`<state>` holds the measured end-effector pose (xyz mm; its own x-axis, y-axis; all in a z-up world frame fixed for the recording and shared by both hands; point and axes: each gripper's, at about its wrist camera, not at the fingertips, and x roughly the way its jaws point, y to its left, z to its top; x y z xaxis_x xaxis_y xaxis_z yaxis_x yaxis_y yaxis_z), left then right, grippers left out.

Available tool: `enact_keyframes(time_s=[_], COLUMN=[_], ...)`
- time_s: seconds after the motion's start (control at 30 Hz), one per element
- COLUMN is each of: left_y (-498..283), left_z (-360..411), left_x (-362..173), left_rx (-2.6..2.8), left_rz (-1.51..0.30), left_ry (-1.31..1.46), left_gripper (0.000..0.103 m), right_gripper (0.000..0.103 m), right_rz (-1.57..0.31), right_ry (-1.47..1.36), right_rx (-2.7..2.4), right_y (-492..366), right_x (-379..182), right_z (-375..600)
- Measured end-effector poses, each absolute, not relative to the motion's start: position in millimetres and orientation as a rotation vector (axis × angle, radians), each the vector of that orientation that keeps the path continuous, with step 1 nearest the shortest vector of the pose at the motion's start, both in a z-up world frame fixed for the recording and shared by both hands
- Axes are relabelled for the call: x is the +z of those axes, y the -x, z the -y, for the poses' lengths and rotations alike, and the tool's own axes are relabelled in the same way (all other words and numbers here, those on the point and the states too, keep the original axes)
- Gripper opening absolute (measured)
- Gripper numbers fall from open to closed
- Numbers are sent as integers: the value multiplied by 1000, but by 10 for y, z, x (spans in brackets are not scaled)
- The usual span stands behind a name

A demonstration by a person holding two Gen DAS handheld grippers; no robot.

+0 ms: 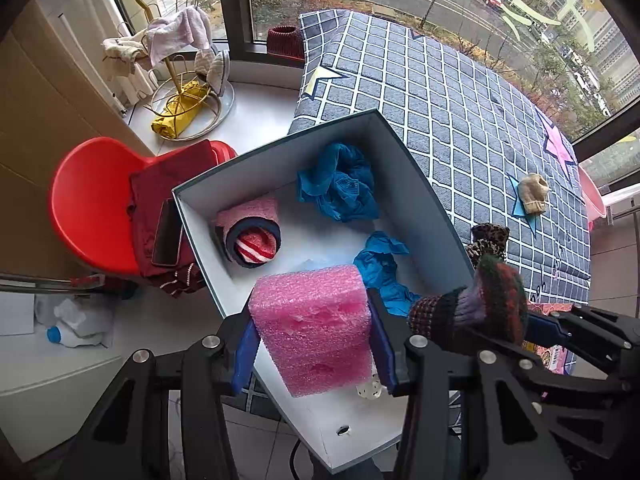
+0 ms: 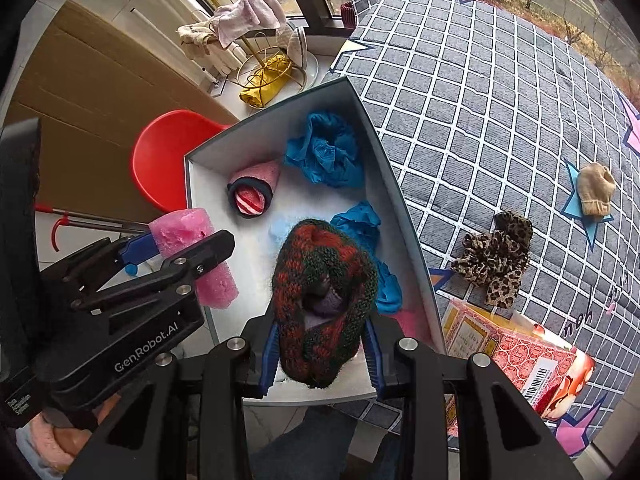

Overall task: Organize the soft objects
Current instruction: 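Open both grippers to drop the sponge and knit hat into the box, then move both grippers back over the mattress toward the remaining items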

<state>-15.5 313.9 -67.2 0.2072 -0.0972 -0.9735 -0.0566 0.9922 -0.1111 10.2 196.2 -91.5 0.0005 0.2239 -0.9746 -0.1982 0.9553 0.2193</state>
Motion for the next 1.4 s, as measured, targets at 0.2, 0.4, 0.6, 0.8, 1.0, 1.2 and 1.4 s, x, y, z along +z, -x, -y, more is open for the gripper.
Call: enact_keyframes(time_s=[0.2,0.4,0.6,0.8,1.0,1.2,1.4], left_y=[135,110,101,93,78,250,612], left_z=[-3113,-3256,-3332,-3304,-3274,-3140,-3106], left_x=[-679,-824,-899,-860,-681,19,852], left_rx=[-44,-67,-85,-119,-100,-20,107], left_rz=[-1364,-1424,-1447,-1423,-1358,-1045,-689], left_ry=[138,266,287,319,288,111,75], left_gripper=[56,80,102,103,103,103,103], right_gripper=[37,47,91,92,92,94,102], right_rz=[-1542,-1540,-1526,-1508,-1465,-1338,-1117], right_ry=[-17,-26,-36,-91,-113,-127,-132], right_rx=[330,309,264,257,256,250,246], right_y=[-116,-136,-169,-196,-222,-201,-105], right_x=[-959,-972,-958,-888,-727,-390,159], right_z=[-1967,-1902,-1800,-1720,-1669,-1581,-1423])
